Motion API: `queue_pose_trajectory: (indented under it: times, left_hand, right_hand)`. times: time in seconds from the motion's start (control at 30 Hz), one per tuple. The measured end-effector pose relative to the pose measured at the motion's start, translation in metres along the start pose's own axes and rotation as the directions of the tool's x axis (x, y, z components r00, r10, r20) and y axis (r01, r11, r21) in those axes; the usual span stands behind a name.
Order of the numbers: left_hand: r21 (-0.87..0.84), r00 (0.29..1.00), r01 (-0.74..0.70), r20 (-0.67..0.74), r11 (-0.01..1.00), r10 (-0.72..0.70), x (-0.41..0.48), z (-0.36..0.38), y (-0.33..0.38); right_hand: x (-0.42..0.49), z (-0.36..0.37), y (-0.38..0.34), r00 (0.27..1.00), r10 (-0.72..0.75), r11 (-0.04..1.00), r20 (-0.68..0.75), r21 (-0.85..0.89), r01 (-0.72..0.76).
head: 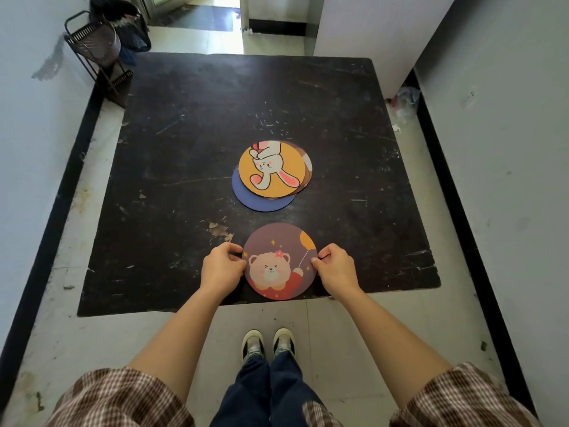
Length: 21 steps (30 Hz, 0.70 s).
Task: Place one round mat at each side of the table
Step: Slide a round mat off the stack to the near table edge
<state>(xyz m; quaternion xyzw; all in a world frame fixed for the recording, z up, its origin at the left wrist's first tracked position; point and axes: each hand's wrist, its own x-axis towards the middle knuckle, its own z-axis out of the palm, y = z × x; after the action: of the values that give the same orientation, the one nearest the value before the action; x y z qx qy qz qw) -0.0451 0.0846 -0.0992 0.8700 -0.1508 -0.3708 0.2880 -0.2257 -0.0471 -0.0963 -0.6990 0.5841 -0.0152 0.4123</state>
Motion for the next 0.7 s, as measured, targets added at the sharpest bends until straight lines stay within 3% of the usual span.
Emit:
queue_pose_trajectory:
  times: [0.43, 0.7]
  left_hand:
    - [0.169, 0.997, -0.032, -0.061, 0.985, 0.043, -0.003, 0.007, 0.003]
    - [0.297, 0.993, -0.115, 0.001, 0.948, 0.12, -0.003, 0.007, 0.037]
  right_hand:
    - [0.004, 0.008, 0.007, 1.0, -0.007, 0.999, -0.004, -0.048, 0.007]
    - [0.011, -0.008, -0.002, 1.0, 0.004, 0.999, -0.002, -0.035, -0.004]
